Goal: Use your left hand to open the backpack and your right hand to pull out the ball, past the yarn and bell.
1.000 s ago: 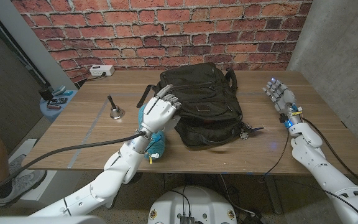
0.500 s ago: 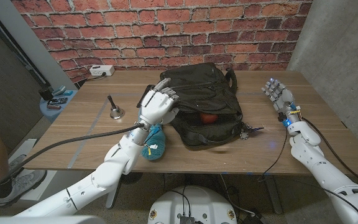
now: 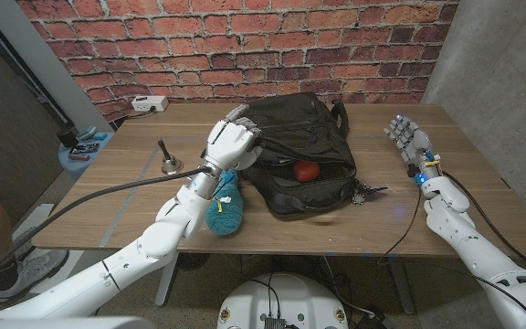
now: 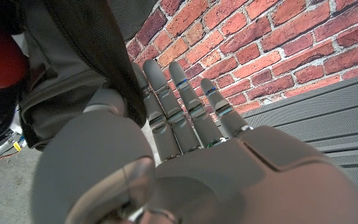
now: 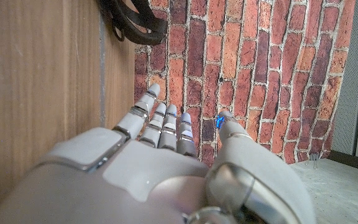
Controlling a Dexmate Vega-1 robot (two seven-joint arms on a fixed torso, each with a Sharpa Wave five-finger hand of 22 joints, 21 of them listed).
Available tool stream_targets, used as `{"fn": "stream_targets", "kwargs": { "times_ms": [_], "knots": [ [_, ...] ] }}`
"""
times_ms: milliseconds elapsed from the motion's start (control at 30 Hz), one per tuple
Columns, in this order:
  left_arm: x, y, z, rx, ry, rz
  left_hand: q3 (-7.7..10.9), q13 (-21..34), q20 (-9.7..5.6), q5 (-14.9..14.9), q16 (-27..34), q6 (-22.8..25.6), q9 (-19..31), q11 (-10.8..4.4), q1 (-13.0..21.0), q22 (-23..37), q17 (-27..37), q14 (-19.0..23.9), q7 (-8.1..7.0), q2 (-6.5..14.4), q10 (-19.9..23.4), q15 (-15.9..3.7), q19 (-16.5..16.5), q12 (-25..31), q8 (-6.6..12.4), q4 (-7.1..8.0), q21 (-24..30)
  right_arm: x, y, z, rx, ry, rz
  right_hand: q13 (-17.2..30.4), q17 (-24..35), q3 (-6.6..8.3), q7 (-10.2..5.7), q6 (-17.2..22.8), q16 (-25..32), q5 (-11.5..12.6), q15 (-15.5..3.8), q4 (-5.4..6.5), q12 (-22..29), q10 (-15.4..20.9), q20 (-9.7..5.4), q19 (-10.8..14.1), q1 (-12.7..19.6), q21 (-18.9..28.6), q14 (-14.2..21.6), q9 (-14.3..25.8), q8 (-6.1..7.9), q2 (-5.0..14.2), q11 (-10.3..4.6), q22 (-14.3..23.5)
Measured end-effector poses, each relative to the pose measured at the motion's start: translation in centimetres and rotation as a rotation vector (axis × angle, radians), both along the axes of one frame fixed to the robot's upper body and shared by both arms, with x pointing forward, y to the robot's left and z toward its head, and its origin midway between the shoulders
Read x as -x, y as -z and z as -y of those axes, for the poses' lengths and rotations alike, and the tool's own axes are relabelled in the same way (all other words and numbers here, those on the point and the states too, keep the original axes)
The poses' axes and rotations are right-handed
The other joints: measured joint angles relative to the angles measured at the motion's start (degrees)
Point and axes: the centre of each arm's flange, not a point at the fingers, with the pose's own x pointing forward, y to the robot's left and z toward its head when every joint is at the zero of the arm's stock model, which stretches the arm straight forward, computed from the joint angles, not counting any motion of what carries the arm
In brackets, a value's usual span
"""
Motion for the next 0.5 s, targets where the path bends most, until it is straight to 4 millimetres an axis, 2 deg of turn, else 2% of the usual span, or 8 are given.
{"fn": "stream_targets", "kwargs": {
  "times_ms": [200, 500],
  "knots": [
    [-0.4, -0.8, 0.0, 0.022, 0.004, -0.016, 0.0, 0.08, -0.1, 0.0, 0.04, 0.31, -0.17, 0.0, 0.0, 0.0, 0.0, 0.0, -0.33, 0.0, 0.0, 0.0, 0.1, -0.45, 0.0, 0.0, 0.0, -0.1, -0.3, -0.1, 0.006, 0.002, -0.01, 0.0, 0.0, 0.0, 0.0, 0.0, 0.0, 0.0, 0.0, 0.0, 0.0, 0.0, 0.0, 0.0, 0.0, 0.0, 0.0, 0.0, 0.0, 0.0, 0.0, 0.0],
    [-1.0, -1.9, 0.0, 0.049, 0.011, -0.043, 0.0, 0.44, -0.1, 0.0, 0.4, 0.6, -0.54, 0.08, 0.0, 0.0, 0.28, -0.01, -0.03, 0.0, 0.52, 0.0, 0.1, -0.45, -0.01, 0.0, 0.0, -0.1, -1.1, -0.4, 0.016, 0.002, -0.018, 0.0, -0.31, 0.0, 0.0, 0.0, 0.0, 0.0, 0.0, 0.0, 0.0, 0.0, 0.0, 0.0, 0.0, 0.0, 0.0, 0.0, 0.0, 0.0, 0.0, 0.0]
  ]
}}
